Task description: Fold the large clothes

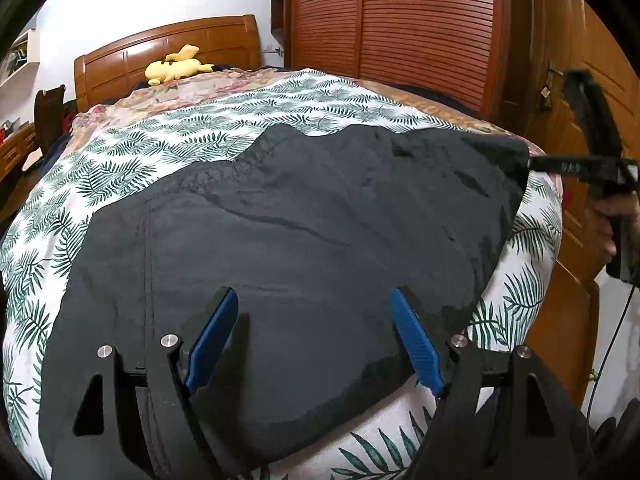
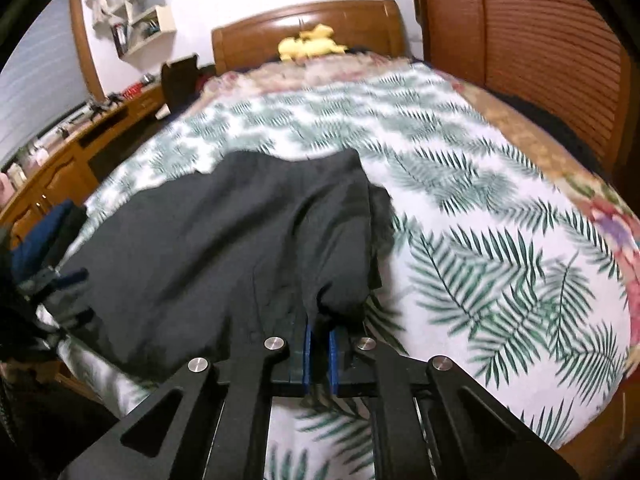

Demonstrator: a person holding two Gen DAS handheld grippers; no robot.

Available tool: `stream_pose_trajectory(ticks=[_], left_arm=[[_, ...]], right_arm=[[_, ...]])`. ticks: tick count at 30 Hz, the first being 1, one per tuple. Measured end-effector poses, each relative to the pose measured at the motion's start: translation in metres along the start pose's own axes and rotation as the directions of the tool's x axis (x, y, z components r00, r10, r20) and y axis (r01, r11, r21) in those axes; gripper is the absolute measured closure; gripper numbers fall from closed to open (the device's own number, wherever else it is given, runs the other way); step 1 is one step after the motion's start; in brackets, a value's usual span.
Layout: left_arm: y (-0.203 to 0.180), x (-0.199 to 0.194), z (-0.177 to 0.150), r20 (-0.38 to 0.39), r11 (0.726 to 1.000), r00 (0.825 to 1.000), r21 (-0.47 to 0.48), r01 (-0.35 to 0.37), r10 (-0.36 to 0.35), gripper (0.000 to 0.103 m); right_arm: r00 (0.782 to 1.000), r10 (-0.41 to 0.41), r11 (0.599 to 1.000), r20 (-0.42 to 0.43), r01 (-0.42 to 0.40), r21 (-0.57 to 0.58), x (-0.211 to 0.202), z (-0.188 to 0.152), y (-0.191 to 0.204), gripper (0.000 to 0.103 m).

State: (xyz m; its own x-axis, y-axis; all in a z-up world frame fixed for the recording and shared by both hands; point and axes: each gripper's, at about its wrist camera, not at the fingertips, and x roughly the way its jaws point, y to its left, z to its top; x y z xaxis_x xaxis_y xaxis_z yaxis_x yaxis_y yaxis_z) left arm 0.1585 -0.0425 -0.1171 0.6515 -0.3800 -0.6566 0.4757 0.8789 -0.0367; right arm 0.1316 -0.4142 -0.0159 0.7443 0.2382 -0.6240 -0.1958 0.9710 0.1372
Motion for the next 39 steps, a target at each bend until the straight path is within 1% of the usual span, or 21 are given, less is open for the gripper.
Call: stream_pose_trajectory(ticks=[8,12,16,20,23,25,28,29,32,34,37,39], left_arm=[[-0.002,0.004,-0.002,-0.024,1.000,1.000,0.010,-0.001,0.001,0.023],[0.003,-0.004,-0.002,0.000,1.000,1.000,-0.002,-0.014,0.014,0.023],[0.015,-0.021,-0.001,0.037,0.999,0.999,-0.024,-0.029,0.030,0.023],[0.035,-0.036,-0.005,0.056,0.996,0.996,-0.057,-0.071,0.074,0.023],[0.057,-0.056,-0.010,0.091,0.989,0.989,-0.109,-0.103,0.113,0.023],[0.069,-0.068,-0.014,0.110,0.984,0.985,-0.133,-0.120,0.135,0.023],[0.089,-0.083,-0.022,0.121,0.971,0.976,-0.175,-0.160,0.183,0.023],[0.097,-0.087,-0.026,0.118,0.966,0.972,-0.191,-0.176,0.201,0.023],[0.114,-0.093,-0.035,0.105,0.952,0.965,-0.223,-0.212,0.240,0.023],[0.124,-0.095,-0.042,0.093,0.942,0.962,-0.247,-0.228,0.257,0.023],[0.134,-0.098,-0.048,0.084,0.931,0.958,-0.270,-0.245,0.276,0.023],[0.137,-0.100,-0.050,0.089,0.928,0.956,-0.279,-0.245,0.279,0.023]], right_arm=[[1.000,0.013,1.000,0.004,-0.013,-0.022,0.003,0.004,0.005,0.097],[1.000,0.020,0.997,0.005,-0.020,-0.078,-0.002,0.009,0.020,0.097],[0.997,0.061,0.990,0.038,-0.055,-0.131,-0.009,0.025,0.036,0.098],[0.988,0.132,0.969,0.080,-0.112,-0.218,-0.016,0.047,0.073,0.098],[0.972,0.214,0.940,0.099,-0.177,-0.292,-0.015,0.065,0.119,0.099],[0.960,0.263,0.915,0.097,-0.216,-0.341,-0.010,0.070,0.155,0.099],[0.936,0.345,0.878,0.063,-0.299,-0.375,0.004,0.069,0.203,0.099],[0.926,0.374,0.859,0.052,-0.324,-0.396,0.009,0.064,0.222,0.099],[0.897,0.443,0.824,0.001,-0.406,-0.395,0.028,0.050,0.255,0.099],[0.893,0.448,0.814,-0.039,-0.426,-0.394,0.042,0.040,0.269,0.099],[0.899,0.424,0.813,-0.106,-0.430,-0.392,0.066,0.026,0.279,0.099],[0.907,0.402,0.819,-0.126,-0.418,-0.392,0.076,0.024,0.283,0.098]])
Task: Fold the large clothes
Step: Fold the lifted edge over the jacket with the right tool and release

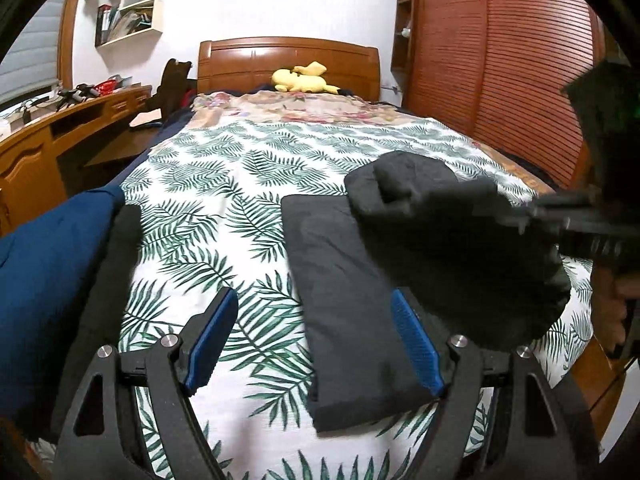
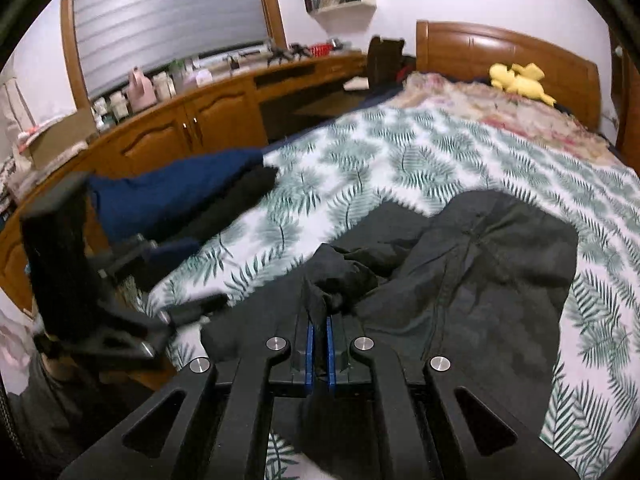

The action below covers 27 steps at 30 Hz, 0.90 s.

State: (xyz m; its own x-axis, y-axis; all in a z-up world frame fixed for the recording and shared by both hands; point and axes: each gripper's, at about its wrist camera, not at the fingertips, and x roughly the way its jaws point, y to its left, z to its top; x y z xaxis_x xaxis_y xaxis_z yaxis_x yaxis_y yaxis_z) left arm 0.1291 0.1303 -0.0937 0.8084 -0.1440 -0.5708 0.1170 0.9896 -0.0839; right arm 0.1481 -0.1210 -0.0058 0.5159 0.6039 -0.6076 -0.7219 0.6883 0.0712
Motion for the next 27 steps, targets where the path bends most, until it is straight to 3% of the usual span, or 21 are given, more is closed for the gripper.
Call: stream_pose_trajectory(ticks=[6,9,11,17,23,27], left_arm=[[-0.002,0.004,0.005,0.008,1.000,1.000,0.012,0.009,-0.009,0.023],[-0.007,0.006,0.005,0.007,0.999,1.000,0.031,0.015,-0.015,0.023],[-0.010,0.007,0.005,0.006,0.999,1.000,0.038,0.018,-0.018,0.023],[-0.023,0.005,0.006,0.016,0.998,0.999,0.049,0.037,-0.038,0.023],[-0.037,0.002,0.014,0.046,0.995,0.996,0.055,0.078,-0.081,0.023],[-0.046,0.001,0.021,0.066,0.994,0.993,0.058,0.095,-0.099,0.023]], right_arm=[[0.997,-0.070,0.997,-0.008,0.070,-0.014,0.004,0.012,0.008,0.094],[0.996,-0.088,0.996,0.005,0.088,-0.019,-0.013,0.009,0.015,0.083],[0.996,-0.084,0.996,0.023,0.084,-0.017,-0.030,0.002,0.017,0.068],[0.975,-0.192,0.981,0.116,0.191,0.015,-0.074,-0.031,0.005,0.065],[0.953,-0.301,0.949,0.021,0.297,0.108,-0.069,-0.059,-0.030,0.065],[0.970,-0.237,0.945,-0.050,0.242,0.219,-0.048,-0.074,-0.046,0.065]])
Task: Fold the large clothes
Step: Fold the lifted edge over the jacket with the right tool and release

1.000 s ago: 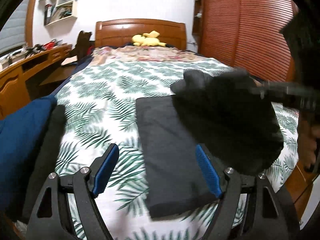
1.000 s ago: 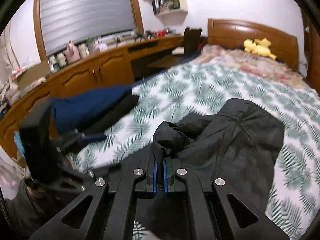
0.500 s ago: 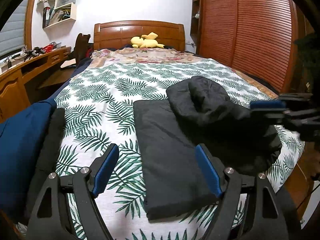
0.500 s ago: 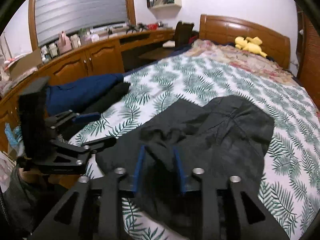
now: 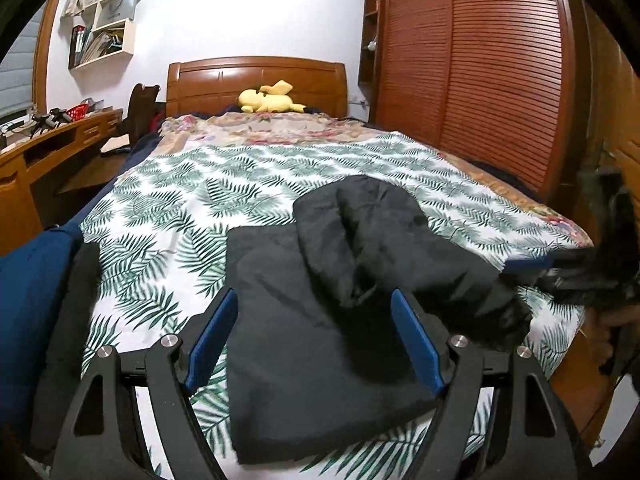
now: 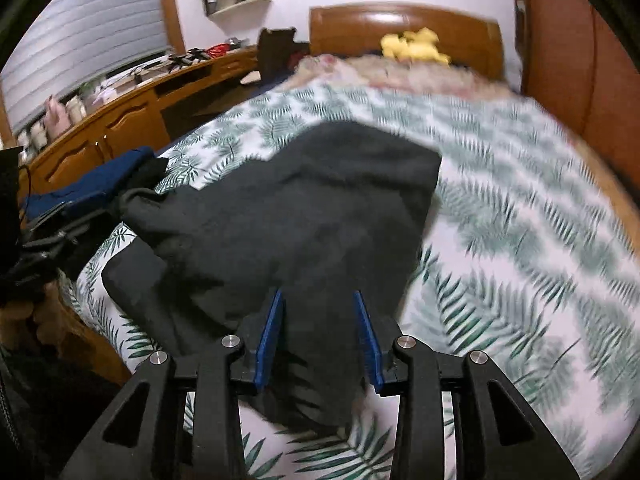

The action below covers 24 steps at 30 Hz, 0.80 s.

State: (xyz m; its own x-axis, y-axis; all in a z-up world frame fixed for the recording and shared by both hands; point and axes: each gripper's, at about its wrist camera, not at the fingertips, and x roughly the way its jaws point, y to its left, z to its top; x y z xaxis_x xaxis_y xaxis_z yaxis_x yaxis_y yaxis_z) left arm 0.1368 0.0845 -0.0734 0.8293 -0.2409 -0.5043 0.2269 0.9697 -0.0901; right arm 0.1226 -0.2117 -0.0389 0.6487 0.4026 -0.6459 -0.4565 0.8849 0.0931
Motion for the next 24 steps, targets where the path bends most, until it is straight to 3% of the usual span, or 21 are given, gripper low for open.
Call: stream_pose_trajectory(ticks=[7,9,12,20,24], left_arm=[[-0.006,0.003,0.006,0.013,0.999,0.999,-0.012,0.041,-0.041,0.023],[-0.009,0.006,0.007,0.011,0.998,0.998,-0.013,0.058,-0.058,0.024],[-0.016,0.014,0.008,-0.012,0.996,0.996,-0.005,0.084,-0.084,0.033],[-0.032,0.032,0.005,-0.065,0.995,0.993,0.018,0.101,-0.099,0.034],[-0.035,0.027,0.002,-0.058,0.995,0.994,0.005,0.096,-0.095,0.037]], right_arm=[[0.999,-0.040,0.998,-0.004,0.040,-0.056,0.016,-0.005,0.024,0.063],[0.999,-0.041,0.997,-0.008,0.040,-0.061,0.014,-0.006,0.022,0.062],[0.999,-0.033,0.998,-0.010,0.033,-0.050,0.016,-0.009,0.018,0.057],[1.000,0.001,1.000,-0.010,-0.001,-0.008,0.017,-0.011,-0.003,0.046],[1.000,0.010,1.000,-0.016,-0.010,-0.001,0.016,-0.012,-0.010,0.045]])
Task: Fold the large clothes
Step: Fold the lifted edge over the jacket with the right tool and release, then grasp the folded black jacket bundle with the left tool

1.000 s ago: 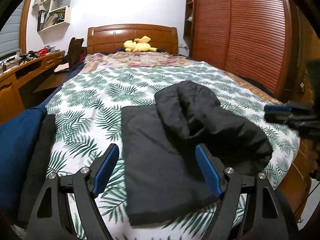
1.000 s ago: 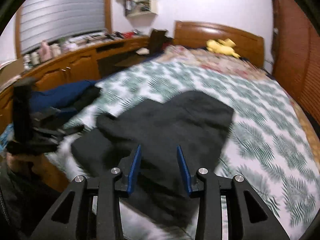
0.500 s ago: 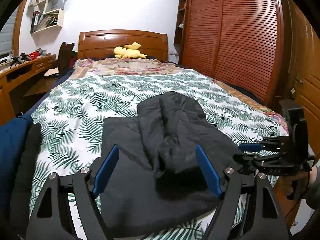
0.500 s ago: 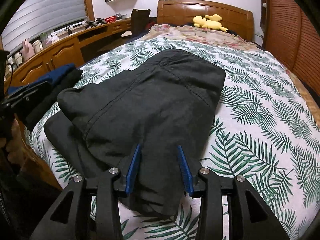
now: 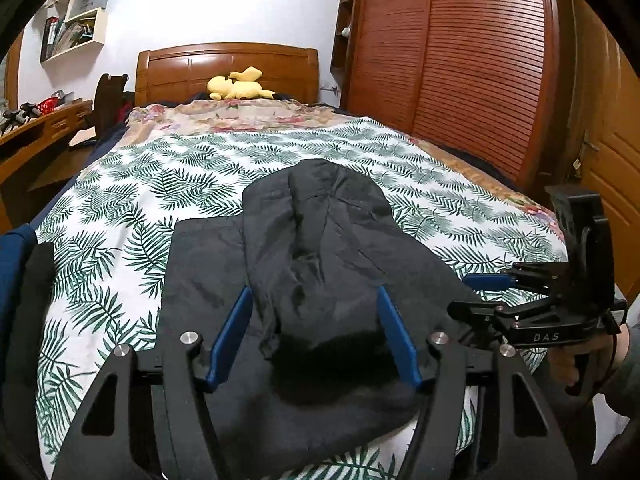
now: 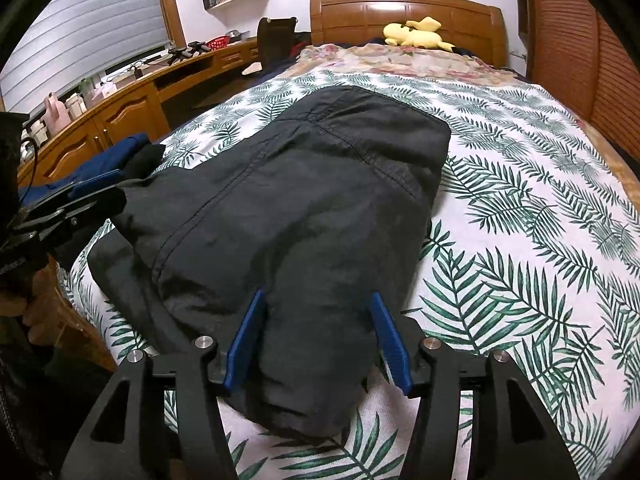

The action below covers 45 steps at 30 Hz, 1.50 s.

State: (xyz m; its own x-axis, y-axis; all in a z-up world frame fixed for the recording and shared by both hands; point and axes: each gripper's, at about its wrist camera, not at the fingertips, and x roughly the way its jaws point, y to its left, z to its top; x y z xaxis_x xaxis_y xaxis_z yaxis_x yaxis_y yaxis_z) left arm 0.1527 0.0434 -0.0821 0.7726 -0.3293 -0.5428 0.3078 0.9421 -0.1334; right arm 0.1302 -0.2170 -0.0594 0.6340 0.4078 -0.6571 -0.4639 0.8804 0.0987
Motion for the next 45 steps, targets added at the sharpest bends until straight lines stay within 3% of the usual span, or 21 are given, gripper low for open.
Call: stream_pose_trajectory(ticks=[4,7,10,12,14,16,22,25,27,32,36,40,45], left_arm=[[0.004,0.007,-0.009,-0.031,0.996,0.999,-0.087,-0.023,0.020,0.037],[0.007,0.010,-0.013,-0.048,0.988,0.999,-0.156,-0.004,-0.004,0.038],[0.007,0.012,-0.011,-0.050,0.982,0.998,-0.188,0.012,-0.022,0.047],[0.006,0.013,-0.007,-0.052,0.983,0.999,-0.184,-0.001,-0.009,0.058],[0.003,0.013,-0.005,-0.065,0.986,0.998,-0.166,-0.017,0.006,0.088],[-0.004,0.012,0.000,-0.070,0.991,0.997,-0.129,-0.038,0.029,0.096],[-0.020,-0.029,0.031,0.028,0.992,0.995,-0.081,-0.096,0.099,0.096],[-0.017,-0.051,0.041,0.066,0.986,0.984,-0.035,-0.166,0.168,0.096],[-0.002,-0.060,0.040,0.062,0.979,0.977,-0.031,-0.203,0.205,0.096],[0.047,-0.061,0.013,-0.025,0.952,0.954,-0.064,-0.298,0.297,0.096],[0.072,-0.049,-0.021,-0.111,0.934,0.938,-0.105,-0.340,0.329,0.097],[0.076,-0.032,-0.044,-0.180,0.927,0.925,-0.114,-0.358,0.335,0.097],[0.066,-0.014,-0.044,-0.205,0.916,0.904,-0.072,-0.395,0.374,0.097]], right_arm=[[1.000,-0.030,0.998,-0.008,0.030,-0.057,-0.004,0.000,0.006,0.045],[0.999,-0.041,0.995,-0.013,0.040,-0.092,-0.007,0.001,0.010,0.045],[0.999,-0.044,0.990,-0.006,0.043,-0.131,-0.010,-0.001,0.012,0.045],[1.000,-0.030,0.991,-0.003,0.030,-0.132,-0.014,-0.005,0.009,0.045],[1.000,-0.012,0.992,-0.010,0.010,-0.126,-0.017,-0.007,0.006,0.045],[1.000,0.002,0.992,-0.018,-0.004,-0.129,-0.022,-0.010,0.004,0.045],[1.000,0.004,0.987,0.029,0.001,-0.162,-0.046,-0.007,0.005,0.045],[0.997,0.044,0.986,0.064,-0.033,-0.161,-0.050,0.000,0.005,0.045],[0.993,0.083,0.983,0.087,-0.067,-0.169,-0.050,0.009,0.009,0.051],[0.977,0.186,0.963,0.105,-0.160,-0.217,-0.030,0.034,0.027,0.052],[0.965,0.251,0.938,0.070,-0.225,-0.264,0.001,0.050,0.040,0.052],[0.953,0.301,0.922,0.027,-0.283,-0.264,0.022,0.041,0.035,0.052],[0.959,0.281,0.930,-0.047,-0.284,-0.235,0.041,0.037,0.026,0.052]])
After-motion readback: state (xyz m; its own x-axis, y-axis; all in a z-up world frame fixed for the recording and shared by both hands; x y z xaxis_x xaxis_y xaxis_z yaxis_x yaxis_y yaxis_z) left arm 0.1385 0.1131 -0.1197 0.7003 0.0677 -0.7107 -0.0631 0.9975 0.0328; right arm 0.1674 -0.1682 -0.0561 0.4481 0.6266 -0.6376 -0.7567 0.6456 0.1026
